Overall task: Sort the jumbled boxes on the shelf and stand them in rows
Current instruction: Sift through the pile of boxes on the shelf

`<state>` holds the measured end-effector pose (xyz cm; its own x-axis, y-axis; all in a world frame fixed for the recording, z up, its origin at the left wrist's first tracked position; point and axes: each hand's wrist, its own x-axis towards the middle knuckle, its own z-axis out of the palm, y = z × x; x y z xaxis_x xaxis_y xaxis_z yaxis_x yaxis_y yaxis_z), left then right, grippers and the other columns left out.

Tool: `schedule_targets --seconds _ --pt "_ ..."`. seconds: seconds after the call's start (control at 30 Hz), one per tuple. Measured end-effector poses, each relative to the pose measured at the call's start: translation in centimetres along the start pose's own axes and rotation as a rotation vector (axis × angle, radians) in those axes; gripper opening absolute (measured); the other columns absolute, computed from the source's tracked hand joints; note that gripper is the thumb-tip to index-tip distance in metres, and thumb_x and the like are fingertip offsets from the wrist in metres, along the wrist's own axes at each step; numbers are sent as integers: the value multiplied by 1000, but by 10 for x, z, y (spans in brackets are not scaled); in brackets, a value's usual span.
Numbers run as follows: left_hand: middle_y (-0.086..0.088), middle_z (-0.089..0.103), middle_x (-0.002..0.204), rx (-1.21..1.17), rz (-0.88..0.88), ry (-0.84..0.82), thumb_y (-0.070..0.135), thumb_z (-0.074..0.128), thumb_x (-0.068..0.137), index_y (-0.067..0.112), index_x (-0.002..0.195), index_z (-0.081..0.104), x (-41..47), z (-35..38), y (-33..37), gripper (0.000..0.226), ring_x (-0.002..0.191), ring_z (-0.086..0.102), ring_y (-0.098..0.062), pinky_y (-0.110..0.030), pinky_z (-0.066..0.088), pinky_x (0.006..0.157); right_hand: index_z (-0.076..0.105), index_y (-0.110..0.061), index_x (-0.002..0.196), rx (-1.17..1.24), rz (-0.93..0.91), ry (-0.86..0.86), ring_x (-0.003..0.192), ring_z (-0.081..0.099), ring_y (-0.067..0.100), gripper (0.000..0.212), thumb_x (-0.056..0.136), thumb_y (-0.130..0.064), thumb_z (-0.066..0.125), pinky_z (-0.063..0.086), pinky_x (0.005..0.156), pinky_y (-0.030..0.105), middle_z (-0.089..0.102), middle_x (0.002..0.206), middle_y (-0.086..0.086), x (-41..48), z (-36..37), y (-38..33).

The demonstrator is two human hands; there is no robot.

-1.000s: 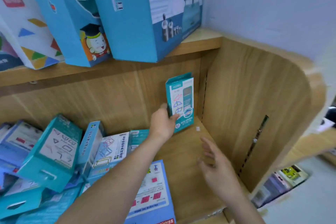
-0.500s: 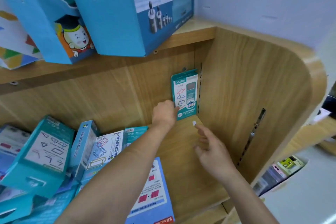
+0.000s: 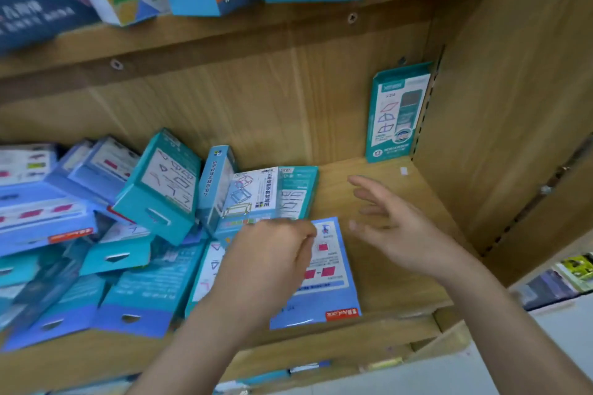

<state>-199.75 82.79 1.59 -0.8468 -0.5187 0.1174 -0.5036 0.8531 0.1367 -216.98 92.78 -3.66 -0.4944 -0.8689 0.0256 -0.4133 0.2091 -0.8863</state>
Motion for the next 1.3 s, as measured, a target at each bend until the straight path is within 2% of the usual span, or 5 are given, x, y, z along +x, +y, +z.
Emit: schedule_targets --seconds 0.3,0.63,0.93,1.1,1.3 --pt "10 21 150 105 -69 -299 68 57 74 42 143 12 -49 44 -3 86 137 22 -21 -38 42 100 39 -24 140 -326 -78 -188 129 40 14 69 80 -36 71 33 108 35 40 136 -3 7 52 16" --pt "7 68 110 122 203 100 21 85 47 25 101 68 -68 78 -10 57 91 65 -20 -28 51 38 34 -36 138 -426 -7 -188 120 44 14 69 79 -44 69 38 100 33 39 118 -6 -1 34 11" --pt "15 69 110 1 178 136 23 73 51 29 103 71 -73 86 -21 52 99 64 -11 -26 56 49 -20 -53 139 -675 -271 -76 140 25 30 113 75 -46 73 36 106 49 -14 158 -1 18 64 -21" --pt "19 67 112 -93 126 87 62 54 68 33 104 69 -72 58 -22 48 101 61 -3 -23 57 70 11 -50 145 -675 -340 -225 140 27 25 81 84 -45 65 36 107 39 0 160 -2 33 66 -19" --pt "-4 54 134 218 -20 173 25 77 65 24 128 52 -16 24 -37 68 122 50 -24 -39 46 95 15 -39 148 -233 -301 -132 128 37 -1 100 73 -24 80 28 99 3 34 146 -14 37 62 -9"
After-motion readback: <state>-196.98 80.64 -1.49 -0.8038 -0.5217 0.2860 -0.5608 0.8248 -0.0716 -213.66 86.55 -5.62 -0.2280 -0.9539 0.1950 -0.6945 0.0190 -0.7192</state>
